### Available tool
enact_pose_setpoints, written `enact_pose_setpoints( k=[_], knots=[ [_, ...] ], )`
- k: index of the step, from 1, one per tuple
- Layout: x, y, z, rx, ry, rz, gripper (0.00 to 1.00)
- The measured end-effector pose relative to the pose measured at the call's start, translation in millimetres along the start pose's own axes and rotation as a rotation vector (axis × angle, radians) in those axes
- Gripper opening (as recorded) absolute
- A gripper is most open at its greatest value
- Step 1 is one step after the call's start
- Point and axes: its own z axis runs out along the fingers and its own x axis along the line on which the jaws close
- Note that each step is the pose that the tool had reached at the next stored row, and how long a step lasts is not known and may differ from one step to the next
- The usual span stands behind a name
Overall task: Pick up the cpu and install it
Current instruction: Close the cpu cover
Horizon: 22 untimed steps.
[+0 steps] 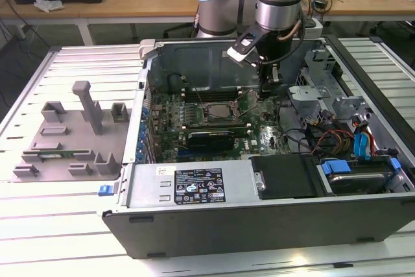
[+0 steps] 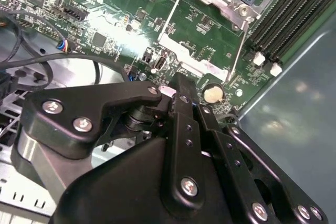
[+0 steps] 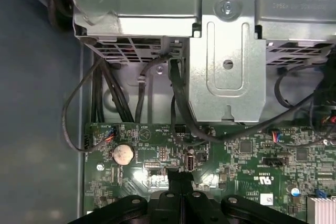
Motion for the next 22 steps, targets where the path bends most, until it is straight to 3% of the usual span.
enact_pose_setpoints(
  k=[11, 17, 22],
  knots=[
    [0.1, -0.3, 2.7, 0.0003, 0.0001, 0.0, 0.11],
    [0.1, -13.4, 2.0, 0.0002, -0.0003, 0.0, 0.11],
    [0.3, -33.9, 1.2, -0.0016, 0.0001, 0.0, 0.11]
  ],
)
